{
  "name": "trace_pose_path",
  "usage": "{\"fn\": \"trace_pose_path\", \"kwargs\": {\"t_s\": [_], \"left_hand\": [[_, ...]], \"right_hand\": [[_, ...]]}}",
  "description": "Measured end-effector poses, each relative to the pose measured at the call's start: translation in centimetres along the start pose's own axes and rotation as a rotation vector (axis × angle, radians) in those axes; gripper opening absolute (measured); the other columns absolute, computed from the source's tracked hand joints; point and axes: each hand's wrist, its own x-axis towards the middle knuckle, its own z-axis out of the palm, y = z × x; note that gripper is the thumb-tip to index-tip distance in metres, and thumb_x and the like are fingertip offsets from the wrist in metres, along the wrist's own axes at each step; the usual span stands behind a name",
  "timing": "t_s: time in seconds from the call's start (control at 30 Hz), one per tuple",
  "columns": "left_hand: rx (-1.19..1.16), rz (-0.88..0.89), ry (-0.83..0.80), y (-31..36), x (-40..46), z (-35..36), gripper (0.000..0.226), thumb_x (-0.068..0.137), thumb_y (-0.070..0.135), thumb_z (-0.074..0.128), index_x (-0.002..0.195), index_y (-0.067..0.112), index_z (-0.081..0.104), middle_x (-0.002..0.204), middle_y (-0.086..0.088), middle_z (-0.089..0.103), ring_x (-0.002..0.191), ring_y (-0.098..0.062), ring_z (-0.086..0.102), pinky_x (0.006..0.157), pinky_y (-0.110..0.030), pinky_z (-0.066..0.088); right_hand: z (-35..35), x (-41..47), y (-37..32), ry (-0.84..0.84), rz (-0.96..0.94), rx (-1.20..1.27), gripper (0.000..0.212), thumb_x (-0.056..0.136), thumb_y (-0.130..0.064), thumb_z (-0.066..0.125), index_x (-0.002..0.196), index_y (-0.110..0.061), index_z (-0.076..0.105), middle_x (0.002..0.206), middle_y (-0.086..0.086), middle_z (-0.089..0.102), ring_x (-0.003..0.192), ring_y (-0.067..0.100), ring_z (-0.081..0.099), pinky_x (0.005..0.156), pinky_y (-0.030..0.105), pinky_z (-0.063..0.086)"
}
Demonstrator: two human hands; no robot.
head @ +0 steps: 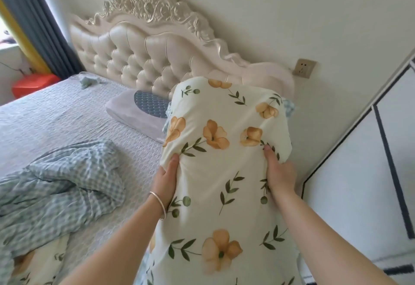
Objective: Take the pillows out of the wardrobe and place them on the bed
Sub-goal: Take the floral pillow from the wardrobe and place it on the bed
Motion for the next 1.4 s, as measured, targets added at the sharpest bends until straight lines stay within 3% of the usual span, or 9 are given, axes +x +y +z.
{"fn": "trace_pose_path", "kwargs": {"t_s": [0.13, 0.27, 0.47, 0.6, 0.7, 0.9, 1.03, 1.3, 1.4], "left_hand": [[-0.01, 0.009, 0.062, 1.9, 6.8, 2.3, 0.07, 0.071, 0.072, 0.036, 0.125, 0.03, 0.051, 0.104, 0.011, 0.062, 0.095, -0.013, 0.057, 0.081, -0.023, 0.04], [-0.041, 0.044, 0.092, 3.2, 13.7, 3.6, 0.063, 0.076, 0.069, 0.036, 0.127, 0.033, 0.049, 0.101, 0.018, 0.059, 0.09, -0.001, 0.055, 0.078, -0.018, 0.037], [-0.088, -0.065, 0.156, 4.0, 23.3, 4.3, 0.049, 0.081, 0.068, 0.037, 0.119, 0.04, 0.05, 0.099, 0.016, 0.058, 0.096, -0.013, 0.055, 0.084, -0.028, 0.035], [-0.085, -0.124, 0.242, 3.7, 28.0, 4.5, 0.074, 0.071, 0.075, 0.038, 0.129, 0.03, 0.049, 0.099, 0.013, 0.057, 0.089, -0.009, 0.054, 0.081, -0.023, 0.036], [-0.032, -0.204, 0.389, 3.1, 31.7, 4.2, 0.067, 0.081, 0.069, 0.038, 0.125, 0.02, 0.055, 0.105, 0.002, 0.059, 0.084, -0.013, 0.05, 0.082, -0.026, 0.031], [-0.057, -0.381, 0.703, 1.3, 39.9, 4.2, 0.064, 0.094, 0.051, 0.032, 0.121, -0.002, 0.055, 0.126, -0.025, 0.056, 0.116, -0.036, 0.051, 0.097, -0.037, 0.034], [-0.1, -0.515, 0.906, -0.1, 44.8, 5.4, 0.066, 0.095, 0.05, 0.032, 0.113, -0.009, 0.056, 0.123, -0.029, 0.056, 0.114, -0.039, 0.051, 0.088, -0.035, 0.034], [-0.122, -0.648, 1.132, -2.0, 55.1, 4.0, 0.069, 0.095, 0.05, 0.031, 0.127, -0.009, 0.046, 0.134, -0.027, 0.048, 0.123, -0.039, 0.045, 0.102, -0.041, 0.032], [-0.125, -0.619, 1.173, -2.7, 59.0, 2.2, 0.066, 0.094, 0.05, 0.032, 0.128, -0.006, 0.047, 0.133, -0.025, 0.051, 0.121, -0.039, 0.047, 0.103, -0.043, 0.035]], "right_hand": [[4.3, 7.4, -2.0, -0.067, -0.006, -0.03, 0.046, 0.072, -0.061, 0.058, 0.103, -0.028, 0.061, 0.098, -0.008, 0.065, 0.098, 0.021, 0.06, 0.088, 0.038, 0.046], [9.6, 14.1, -3.2, -0.123, -0.029, -0.058, 0.027, 0.074, -0.057, 0.059, 0.092, -0.035, 0.058, 0.085, -0.021, 0.058, 0.094, 0.016, 0.057, 0.078, 0.029, 0.039], [17.7, 23.3, -5.2, -0.223, 0.0, -0.221, 0.067, 0.064, -0.072, 0.055, 0.112, -0.025, 0.058, 0.104, -0.005, 0.062, 0.099, 0.023, 0.057, 0.086, 0.035, 0.043], [22.7, 28.1, -5.2, -0.331, 0.058, -0.283, 0.08, 0.061, -0.074, 0.056, 0.119, -0.019, 0.051, 0.106, -0.001, 0.058, 0.097, 0.025, 0.056, 0.078, 0.034, 0.042], [26.5, 31.8, -4.2, -0.48, 0.076, -0.309, 0.072, 0.069, -0.064, 0.059, 0.12, -0.015, 0.05, 0.113, 0.002, 0.058, 0.095, 0.023, 0.054, 0.078, 0.033, 0.042], [35.1, 41.0, -3.9, -0.878, 0.126, -0.349, 0.06, 0.074, -0.057, 0.062, 0.123, -0.023, 0.056, 0.124, 0.003, 0.061, 0.108, 0.022, 0.058, 0.095, 0.038, 0.046], [40.7, 46.6, -3.9, -1.214, 0.241, -0.431, 0.068, 0.07, -0.058, 0.066, 0.129, -0.032, 0.045, 0.115, -0.003, 0.066, 0.1, 0.02, 0.066, 0.09, 0.042, 0.052], [55.0, 52.3, -3.5, -1.405, -0.022, -0.525, 0.066, 0.072, -0.043, 0.068, 0.131, -0.032, 0.043, 0.118, -0.007, 0.062, 0.097, 0.009, 0.063, 0.07, 0.023, 0.051], [59.1, 53.6, -2.2, -1.342, -0.163, -0.529, 0.067, 0.07, -0.048, 0.066, 0.131, -0.031, 0.044, 0.122, -0.006, 0.059, 0.105, 0.013, 0.059, 0.086, 0.033, 0.05]]}}
